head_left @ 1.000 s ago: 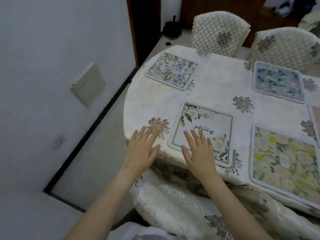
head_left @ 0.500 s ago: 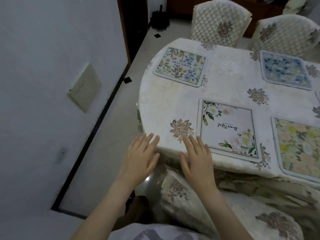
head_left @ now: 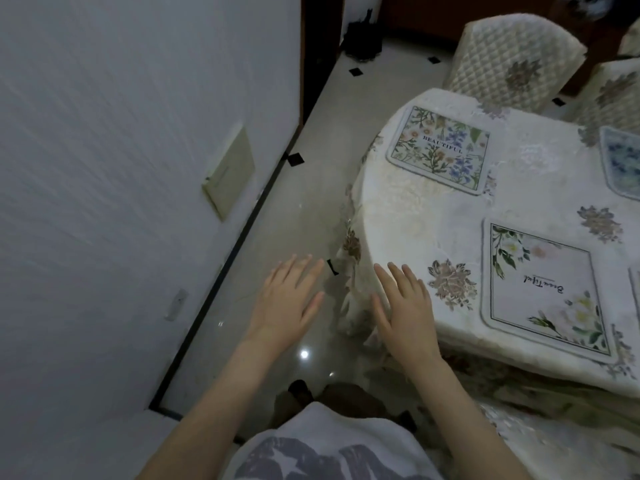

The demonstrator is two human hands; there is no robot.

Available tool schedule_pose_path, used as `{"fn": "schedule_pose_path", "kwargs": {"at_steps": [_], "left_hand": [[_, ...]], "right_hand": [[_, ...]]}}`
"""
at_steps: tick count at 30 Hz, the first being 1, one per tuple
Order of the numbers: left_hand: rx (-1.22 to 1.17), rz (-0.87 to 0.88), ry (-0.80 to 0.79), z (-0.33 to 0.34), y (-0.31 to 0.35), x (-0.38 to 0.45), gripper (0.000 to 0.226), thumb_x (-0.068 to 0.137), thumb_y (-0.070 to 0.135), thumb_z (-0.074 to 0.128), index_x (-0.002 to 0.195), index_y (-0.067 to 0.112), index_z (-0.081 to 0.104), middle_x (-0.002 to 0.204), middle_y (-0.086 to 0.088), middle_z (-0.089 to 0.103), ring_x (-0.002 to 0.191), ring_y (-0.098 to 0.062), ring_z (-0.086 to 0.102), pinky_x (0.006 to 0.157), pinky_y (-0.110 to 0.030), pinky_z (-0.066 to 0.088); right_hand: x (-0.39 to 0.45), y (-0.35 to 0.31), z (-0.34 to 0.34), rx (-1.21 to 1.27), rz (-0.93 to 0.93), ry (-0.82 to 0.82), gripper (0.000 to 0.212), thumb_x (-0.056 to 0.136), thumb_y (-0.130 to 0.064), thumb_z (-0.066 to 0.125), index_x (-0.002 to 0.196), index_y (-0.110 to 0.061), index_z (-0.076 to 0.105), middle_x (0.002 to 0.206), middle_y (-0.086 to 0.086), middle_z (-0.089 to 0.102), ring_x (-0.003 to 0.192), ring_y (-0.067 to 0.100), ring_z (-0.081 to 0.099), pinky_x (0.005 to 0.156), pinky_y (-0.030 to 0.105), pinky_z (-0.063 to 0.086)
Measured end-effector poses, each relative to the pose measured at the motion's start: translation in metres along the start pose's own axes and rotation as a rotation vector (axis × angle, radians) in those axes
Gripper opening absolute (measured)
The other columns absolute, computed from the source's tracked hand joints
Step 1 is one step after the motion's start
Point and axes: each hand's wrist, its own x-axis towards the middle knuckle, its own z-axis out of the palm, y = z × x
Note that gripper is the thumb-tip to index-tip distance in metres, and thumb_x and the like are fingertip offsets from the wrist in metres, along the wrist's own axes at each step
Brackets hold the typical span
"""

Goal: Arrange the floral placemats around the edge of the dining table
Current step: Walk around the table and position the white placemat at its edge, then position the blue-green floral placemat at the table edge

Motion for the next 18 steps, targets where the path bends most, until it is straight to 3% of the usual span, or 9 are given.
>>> {"fn": "schedule_pose_path", "kwargs": {"at_steps": [7,18], "left_hand": [[0.011,0.052,0.054,-0.029,-0.03,0.057,0.052,0.096,0.042,0.028,0.139,0.015,0.039,0.139,-0.009,0.049,0.131,-0.027,0.042,0.109,-0.045,0.034],[0.036,0.156,-0.089,-0.022,-0.088,0.215,0.053,0.094,0.042,0.029,0.138,0.014,0.041,0.139,-0.011,0.05,0.129,-0.029,0.044,0.108,-0.046,0.035]], "right_hand": [[0.066,-0.015,-0.003,0.027,0.001,0.111,0.049,0.096,-0.039,0.034,0.141,-0.022,0.042,0.147,0.009,0.043,0.141,0.029,0.029,0.115,0.049,0.027],[0.204,0.004,0.027,0.053,0.148,0.146,0.044,0.097,-0.03,0.045,0.14,-0.023,0.043,0.148,0.009,0.043,0.14,0.031,0.031,0.113,0.049,0.028]]}}
